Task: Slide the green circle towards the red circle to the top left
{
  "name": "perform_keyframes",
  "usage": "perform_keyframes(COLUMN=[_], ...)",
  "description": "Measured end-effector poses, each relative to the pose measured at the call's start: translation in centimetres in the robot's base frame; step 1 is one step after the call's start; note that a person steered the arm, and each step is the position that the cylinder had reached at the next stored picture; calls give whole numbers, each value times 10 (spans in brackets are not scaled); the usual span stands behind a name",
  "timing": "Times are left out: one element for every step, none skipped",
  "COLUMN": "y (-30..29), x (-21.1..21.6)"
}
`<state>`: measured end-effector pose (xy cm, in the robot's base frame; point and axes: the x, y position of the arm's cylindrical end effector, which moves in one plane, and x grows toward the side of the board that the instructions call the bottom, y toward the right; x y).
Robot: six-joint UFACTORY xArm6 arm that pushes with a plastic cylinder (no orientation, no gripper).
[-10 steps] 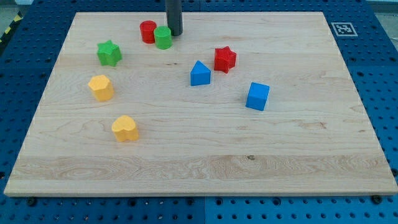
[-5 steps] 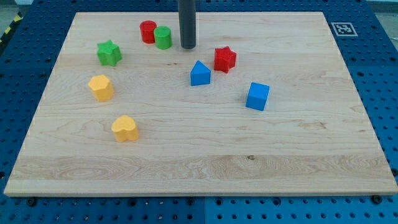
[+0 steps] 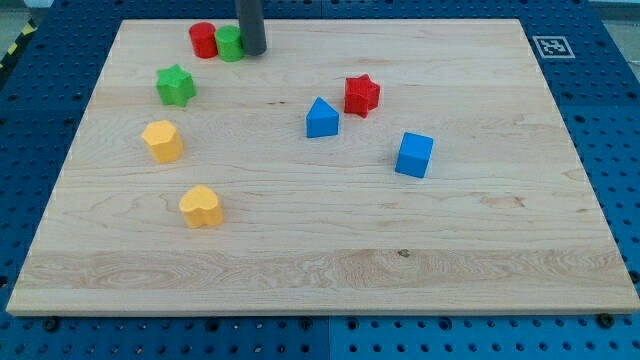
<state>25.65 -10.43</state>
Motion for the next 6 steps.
perform_keyframes(y=[-34,-67,-76,-76,-91,-110], x=[0,0,0,0,8,14])
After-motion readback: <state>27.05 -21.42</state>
